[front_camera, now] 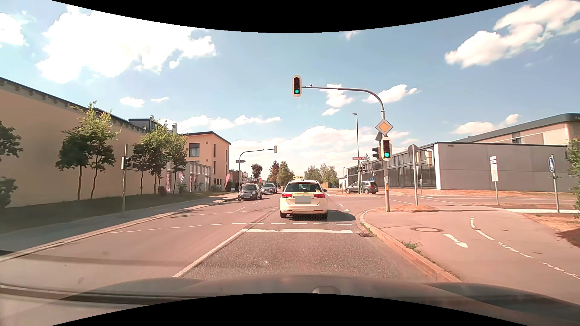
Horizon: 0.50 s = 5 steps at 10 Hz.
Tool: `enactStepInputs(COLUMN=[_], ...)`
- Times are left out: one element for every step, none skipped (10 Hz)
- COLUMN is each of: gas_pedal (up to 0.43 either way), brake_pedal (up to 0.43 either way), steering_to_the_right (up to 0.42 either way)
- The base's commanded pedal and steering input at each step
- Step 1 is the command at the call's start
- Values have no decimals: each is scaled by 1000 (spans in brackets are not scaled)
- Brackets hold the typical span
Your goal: Follow the waypoints while adhering to traffic rules and regulations
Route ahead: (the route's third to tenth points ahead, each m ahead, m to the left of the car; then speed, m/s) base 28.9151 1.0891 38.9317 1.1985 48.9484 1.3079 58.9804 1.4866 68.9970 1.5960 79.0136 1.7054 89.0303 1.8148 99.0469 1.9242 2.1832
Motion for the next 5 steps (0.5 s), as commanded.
enactStepInputs(gas_pedal=[268, 268, 268, 268, 268], brake_pedal=[0, 0, 0, 0, 0], steering_to_the_right=[5, 5, 5, 5, 5])
